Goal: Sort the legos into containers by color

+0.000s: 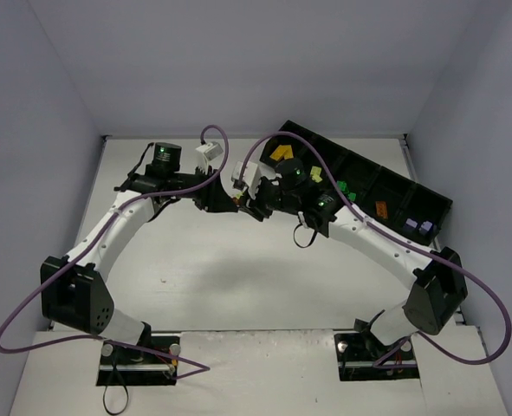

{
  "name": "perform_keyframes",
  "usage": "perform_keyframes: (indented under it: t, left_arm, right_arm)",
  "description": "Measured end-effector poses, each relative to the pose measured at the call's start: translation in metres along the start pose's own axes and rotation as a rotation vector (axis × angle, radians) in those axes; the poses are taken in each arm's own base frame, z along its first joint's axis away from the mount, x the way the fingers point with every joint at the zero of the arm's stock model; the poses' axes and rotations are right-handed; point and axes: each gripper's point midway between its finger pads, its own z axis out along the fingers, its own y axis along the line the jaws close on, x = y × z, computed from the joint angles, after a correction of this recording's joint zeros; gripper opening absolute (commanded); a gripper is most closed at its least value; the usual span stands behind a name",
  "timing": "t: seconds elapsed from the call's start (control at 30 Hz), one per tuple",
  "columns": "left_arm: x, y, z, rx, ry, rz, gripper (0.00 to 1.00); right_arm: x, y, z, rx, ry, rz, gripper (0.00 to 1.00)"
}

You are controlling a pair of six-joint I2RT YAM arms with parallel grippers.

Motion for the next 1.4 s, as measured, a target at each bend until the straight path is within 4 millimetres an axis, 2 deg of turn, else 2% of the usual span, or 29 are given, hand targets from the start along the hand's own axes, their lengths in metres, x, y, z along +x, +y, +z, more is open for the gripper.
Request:
perform_keyframes:
  t: [0.17, 0.3, 0.37, 0.4, 0.5, 0.57, 0.6, 0.67, 0.77, 0.97, 1.17, 1.4]
  left_arm:
    - [0.002, -0.002, -0.001, 0.005, 0.008, -0.022, 0.0]
    - [0.003, -0.001, -0.001, 0.004, 0.01, -0.027, 0.0]
    - [0.003, -0.001, -0.001, 0.002, 0.011, -0.03, 0.0]
    - [0.003, -0.001, -0.001, 0.001, 0.011, -0.03, 0.0]
    - [0.003, -0.001, -0.002, -0.006, 0.013, -0.049, 0.0]
    - [0.005, -0.001, -0.003, -0.008, 0.018, -0.074, 0.0]
    - [0.006, -0.001, -0.003, -0.01, 0.022, -0.081, 0.01]
    - [0.007, -0.001, -0.003, -0.01, 0.024, -0.086, 0.19]
    - [0.007, 0.0, -0.003, -0.015, 0.024, -0.086, 0.38]
    - [0.002, 0.001, -0.006, -0.052, -0.004, -0.068, 0.54]
    - [-0.008, -0.003, -0.017, -0.09, -0.1, -0.041, 0.54]
    - [-0.015, 0.0, -0.016, -0.106, -0.169, -0.068, 0.46]
  right_arm:
    - [-0.001, 0.001, 0.002, 0.015, 0.008, -0.039, 0.38]
    - [-0.001, 0.001, 0.003, 0.019, 0.009, -0.069, 0.34]
    - [-0.001, 0.002, 0.003, 0.016, 0.009, -0.08, 0.27]
    - [-0.001, 0.004, 0.004, 0.011, 0.008, -0.084, 0.18]
    - [0.002, 0.005, 0.004, 0.009, 0.015, -0.108, 0.04]
    - [0.003, 0.007, 0.005, 0.006, 0.018, -0.122, 0.0]
    - [0.003, 0.007, 0.005, 0.005, 0.018, -0.128, 0.0]
    - [0.002, 0.008, 0.005, 0.003, 0.018, -0.131, 0.0]
    - [0.003, 0.008, 0.005, 0.006, 0.016, -0.132, 0.0]
    - [0.004, 0.005, 0.005, 0.03, 0.016, -0.126, 0.0]
    - [0.002, 0.0, 0.002, 0.066, 0.011, -0.113, 0.0]
    - [0.002, -0.003, 0.001, 0.091, 0.012, -0.086, 0.0]
